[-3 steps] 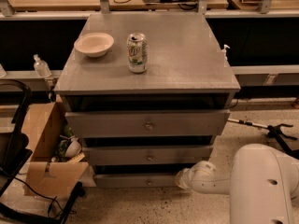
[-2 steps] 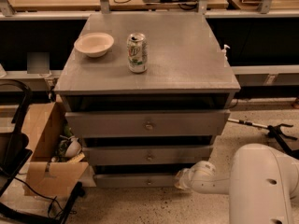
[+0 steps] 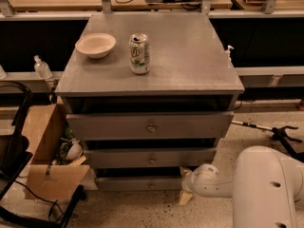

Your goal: Open bottom drawer

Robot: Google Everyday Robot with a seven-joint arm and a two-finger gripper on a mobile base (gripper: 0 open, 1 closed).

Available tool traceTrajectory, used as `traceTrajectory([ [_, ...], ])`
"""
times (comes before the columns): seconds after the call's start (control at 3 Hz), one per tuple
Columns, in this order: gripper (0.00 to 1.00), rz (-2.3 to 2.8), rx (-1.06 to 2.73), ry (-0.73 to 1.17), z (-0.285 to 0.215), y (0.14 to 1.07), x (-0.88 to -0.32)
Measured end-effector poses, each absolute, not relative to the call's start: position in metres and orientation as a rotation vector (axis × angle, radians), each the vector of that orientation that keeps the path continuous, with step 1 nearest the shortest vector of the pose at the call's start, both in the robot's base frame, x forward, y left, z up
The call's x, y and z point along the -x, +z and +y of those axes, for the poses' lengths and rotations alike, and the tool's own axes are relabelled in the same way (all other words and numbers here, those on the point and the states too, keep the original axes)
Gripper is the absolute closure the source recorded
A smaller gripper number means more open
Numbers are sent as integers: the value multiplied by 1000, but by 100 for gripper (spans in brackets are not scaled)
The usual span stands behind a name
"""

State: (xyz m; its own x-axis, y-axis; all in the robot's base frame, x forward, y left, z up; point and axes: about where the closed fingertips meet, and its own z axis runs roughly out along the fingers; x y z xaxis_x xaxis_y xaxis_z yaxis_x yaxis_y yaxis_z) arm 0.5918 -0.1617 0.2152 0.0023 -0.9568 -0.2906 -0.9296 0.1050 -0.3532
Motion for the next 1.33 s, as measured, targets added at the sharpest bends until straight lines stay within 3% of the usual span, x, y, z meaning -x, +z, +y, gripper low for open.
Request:
traceTrajectory([
  [1.0,1,1988,1876,-71,-155,192,-593],
  [1.33,21,1991,1882,-76,-154,190,-593],
])
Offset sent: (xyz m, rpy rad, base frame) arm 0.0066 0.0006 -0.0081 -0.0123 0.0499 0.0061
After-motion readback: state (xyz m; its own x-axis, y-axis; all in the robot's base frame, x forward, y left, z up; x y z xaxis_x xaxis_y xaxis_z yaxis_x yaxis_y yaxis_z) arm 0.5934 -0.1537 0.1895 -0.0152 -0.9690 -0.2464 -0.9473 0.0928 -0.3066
